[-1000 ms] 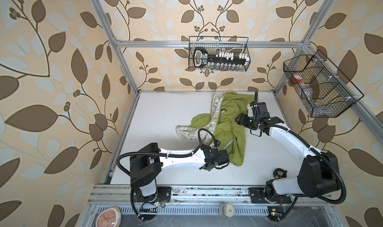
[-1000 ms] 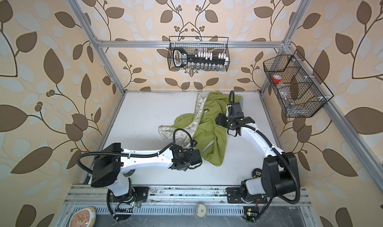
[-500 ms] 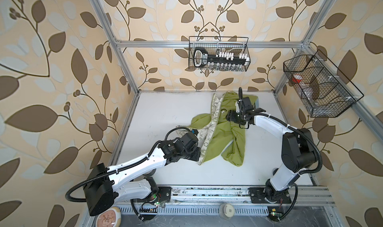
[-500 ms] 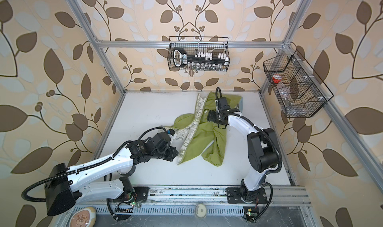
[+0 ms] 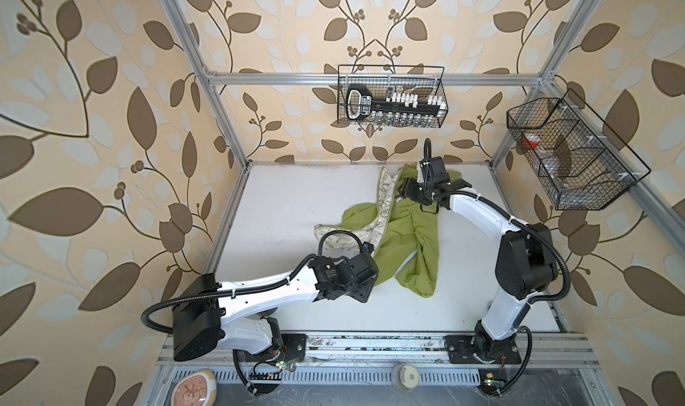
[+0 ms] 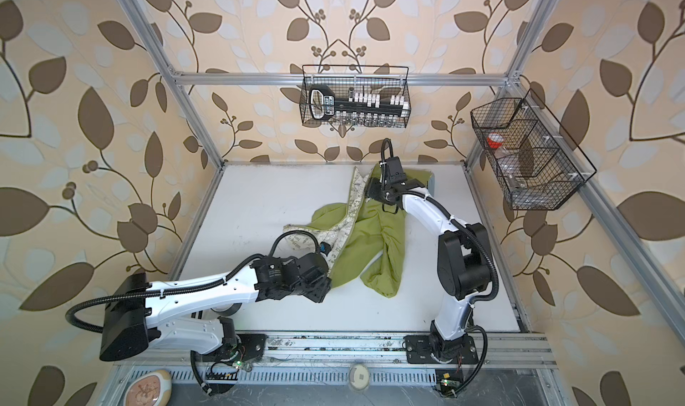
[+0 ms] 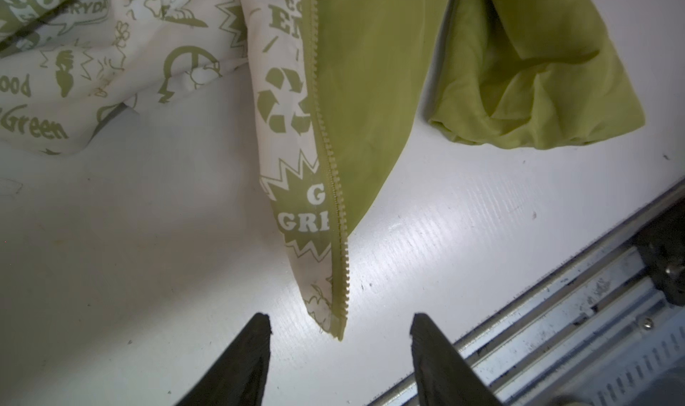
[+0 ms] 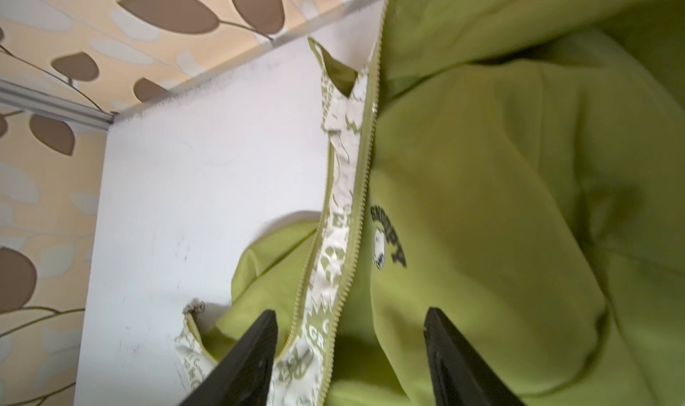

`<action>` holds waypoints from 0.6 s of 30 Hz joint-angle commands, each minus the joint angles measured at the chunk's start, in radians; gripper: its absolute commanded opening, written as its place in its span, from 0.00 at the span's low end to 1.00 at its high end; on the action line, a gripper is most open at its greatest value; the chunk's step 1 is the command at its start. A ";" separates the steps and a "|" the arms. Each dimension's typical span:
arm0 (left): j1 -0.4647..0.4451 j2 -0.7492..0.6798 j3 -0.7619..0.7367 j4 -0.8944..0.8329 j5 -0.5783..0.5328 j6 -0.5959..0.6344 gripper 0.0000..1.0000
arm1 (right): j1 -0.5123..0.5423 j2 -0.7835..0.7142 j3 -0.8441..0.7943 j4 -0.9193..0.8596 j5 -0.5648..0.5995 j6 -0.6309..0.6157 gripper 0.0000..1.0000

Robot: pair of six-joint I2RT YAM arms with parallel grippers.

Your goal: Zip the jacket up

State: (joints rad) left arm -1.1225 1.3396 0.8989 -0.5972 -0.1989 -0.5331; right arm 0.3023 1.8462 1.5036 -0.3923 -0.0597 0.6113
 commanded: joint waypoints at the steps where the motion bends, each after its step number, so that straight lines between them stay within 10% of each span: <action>1: -0.016 0.062 0.040 -0.083 -0.158 -0.001 0.61 | -0.006 0.081 0.080 0.013 0.024 0.067 0.63; 18: -0.030 0.073 -0.023 -0.002 -0.122 -0.007 0.63 | -0.050 0.378 0.376 0.054 0.072 0.125 0.38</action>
State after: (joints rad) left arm -1.1404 1.4353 0.8879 -0.6025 -0.3145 -0.5343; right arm 0.2527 2.1742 1.8393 -0.3523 0.0116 0.7246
